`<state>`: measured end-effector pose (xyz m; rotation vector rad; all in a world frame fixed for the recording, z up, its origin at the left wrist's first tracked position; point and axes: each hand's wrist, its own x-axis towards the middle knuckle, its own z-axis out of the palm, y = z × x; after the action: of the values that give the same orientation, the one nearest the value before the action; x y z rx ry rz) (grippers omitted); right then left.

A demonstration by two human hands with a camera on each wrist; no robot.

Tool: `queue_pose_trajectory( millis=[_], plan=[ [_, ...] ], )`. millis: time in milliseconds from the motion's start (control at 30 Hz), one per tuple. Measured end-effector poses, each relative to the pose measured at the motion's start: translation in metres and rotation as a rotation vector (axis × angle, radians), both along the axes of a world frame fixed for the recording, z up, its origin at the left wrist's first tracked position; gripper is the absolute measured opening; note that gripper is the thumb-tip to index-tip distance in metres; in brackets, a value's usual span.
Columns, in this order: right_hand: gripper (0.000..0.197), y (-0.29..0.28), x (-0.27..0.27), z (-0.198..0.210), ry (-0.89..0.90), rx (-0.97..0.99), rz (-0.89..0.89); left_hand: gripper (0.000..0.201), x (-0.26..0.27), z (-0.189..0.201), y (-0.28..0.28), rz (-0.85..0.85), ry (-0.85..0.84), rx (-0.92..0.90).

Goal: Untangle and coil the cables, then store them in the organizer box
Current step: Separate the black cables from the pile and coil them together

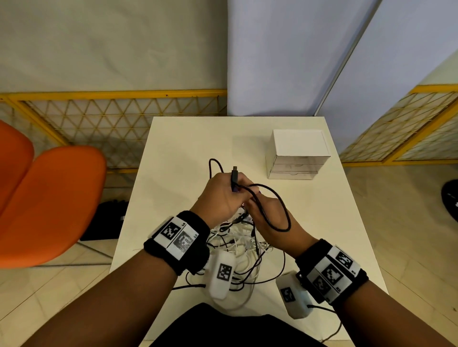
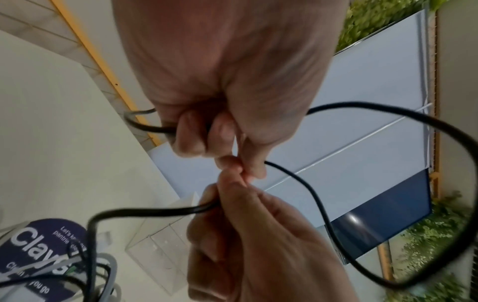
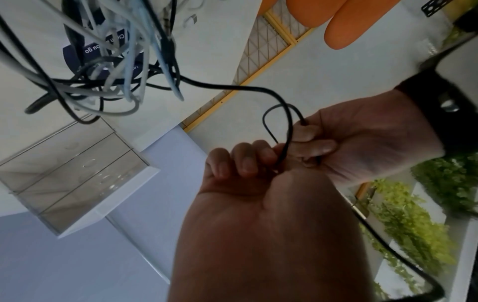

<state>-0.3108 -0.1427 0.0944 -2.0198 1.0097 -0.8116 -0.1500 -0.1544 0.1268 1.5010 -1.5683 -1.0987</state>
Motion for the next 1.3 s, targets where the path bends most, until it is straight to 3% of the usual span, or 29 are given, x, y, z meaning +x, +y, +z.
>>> queue_pose_trajectory(
  millis=[100,200,300,433,533,633,733,867,1033,1100,1300],
  plan=[
    [0.031,-0.006,0.0,-0.011,0.134,-0.016,-0.037,0.025,0.004,0.007,-0.001,0.087,0.023,-0.022],
    [0.03,-0.009,-0.006,-0.032,0.355,0.047,-0.026,0.039,0.009,0.028,-0.002,0.239,0.141,-0.038],
    [0.028,0.002,-0.015,-0.055,0.427,0.156,0.002,0.048,0.026,0.063,-0.011,0.409,0.219,-0.092],
    [0.029,0.018,-0.018,-0.067,0.323,0.263,-0.059,0.04,0.047,0.081,-0.012,0.364,0.193,0.088],
    [0.031,0.015,-0.013,-0.055,0.179,0.3,-0.164,0.029,0.043,0.055,0.002,0.258,0.132,0.325],
    [0.035,0.008,-0.004,-0.035,0.021,0.285,-0.152,0.035,0.026,0.028,0.019,0.167,0.187,0.431],
    [0.029,0.008,0.006,-0.016,-0.016,0.167,-0.061,0.021,0.005,0.022,0.027,0.116,0.2,0.316],
    [0.03,0.002,0.011,-0.007,0.01,0.148,-0.026,0.034,-0.002,0.02,0.02,0.187,0.14,0.131],
    [0.023,0.0,0.002,-0.039,0.107,0.077,0.013,0.048,0.009,0.029,0.011,0.246,0.297,0.091],
    [0.032,0.001,-0.005,-0.055,0.188,0.055,-0.032,0.053,0.012,0.044,0.012,0.24,0.331,0.061],
    [0.03,-0.007,-0.022,-0.09,0.352,0.049,-0.114,0.053,0.031,0.09,0.018,0.228,0.422,-0.079]
  ],
)
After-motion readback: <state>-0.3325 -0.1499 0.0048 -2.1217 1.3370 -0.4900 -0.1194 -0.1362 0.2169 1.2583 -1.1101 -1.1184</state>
